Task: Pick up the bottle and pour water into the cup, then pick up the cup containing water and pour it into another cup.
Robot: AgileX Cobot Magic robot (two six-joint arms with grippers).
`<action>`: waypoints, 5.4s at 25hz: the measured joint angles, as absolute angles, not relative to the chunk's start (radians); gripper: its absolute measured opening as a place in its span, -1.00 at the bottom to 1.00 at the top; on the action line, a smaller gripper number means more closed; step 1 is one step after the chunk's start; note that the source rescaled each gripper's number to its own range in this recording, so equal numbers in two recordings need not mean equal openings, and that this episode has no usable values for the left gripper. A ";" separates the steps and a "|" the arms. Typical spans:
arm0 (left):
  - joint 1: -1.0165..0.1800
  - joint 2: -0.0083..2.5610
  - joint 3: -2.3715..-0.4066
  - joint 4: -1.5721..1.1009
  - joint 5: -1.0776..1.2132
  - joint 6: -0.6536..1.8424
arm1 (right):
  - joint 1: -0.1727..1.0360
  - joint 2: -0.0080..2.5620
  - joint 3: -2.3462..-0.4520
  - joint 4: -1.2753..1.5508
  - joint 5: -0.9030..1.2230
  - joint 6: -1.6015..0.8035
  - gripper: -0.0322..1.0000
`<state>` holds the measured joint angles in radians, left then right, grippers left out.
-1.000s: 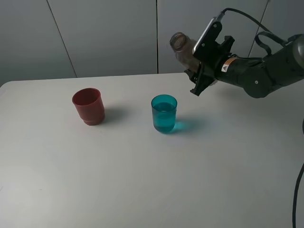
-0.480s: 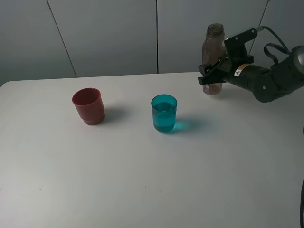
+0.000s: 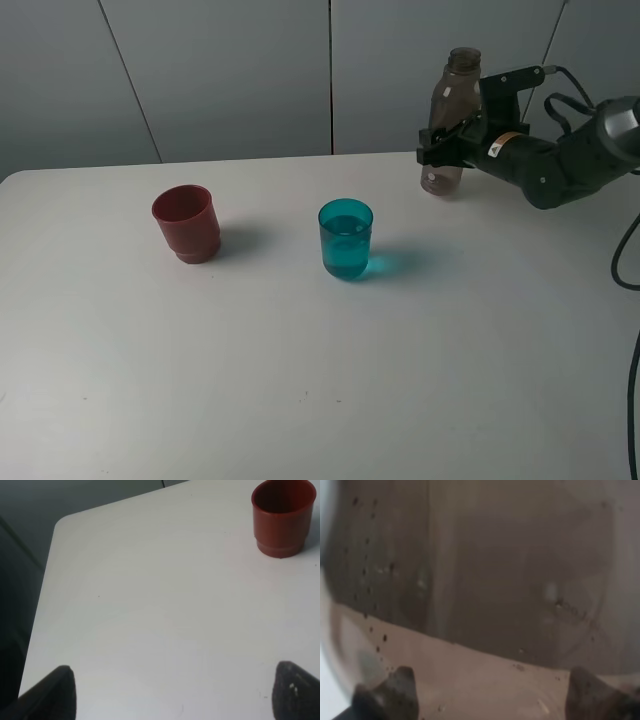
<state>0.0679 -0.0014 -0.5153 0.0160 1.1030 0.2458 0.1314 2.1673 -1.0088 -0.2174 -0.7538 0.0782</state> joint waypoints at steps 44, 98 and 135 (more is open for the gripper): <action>0.068 -0.001 -0.515 0.016 1.103 0.246 | 0.126 1.804 -0.495 -0.338 -0.724 0.053 0.99; 0.068 -0.001 -0.515 0.016 1.103 0.246 | 0.326 2.013 -0.587 -0.744 -0.815 0.146 0.99; 0.068 -0.001 -0.515 0.016 1.103 0.246 | 0.387 2.120 -0.650 -0.590 -0.932 0.148 0.99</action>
<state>0.0679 -0.0014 -0.5153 0.0160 1.1030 0.2458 0.3870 2.1204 -0.6503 -0.5904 -0.9324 0.1483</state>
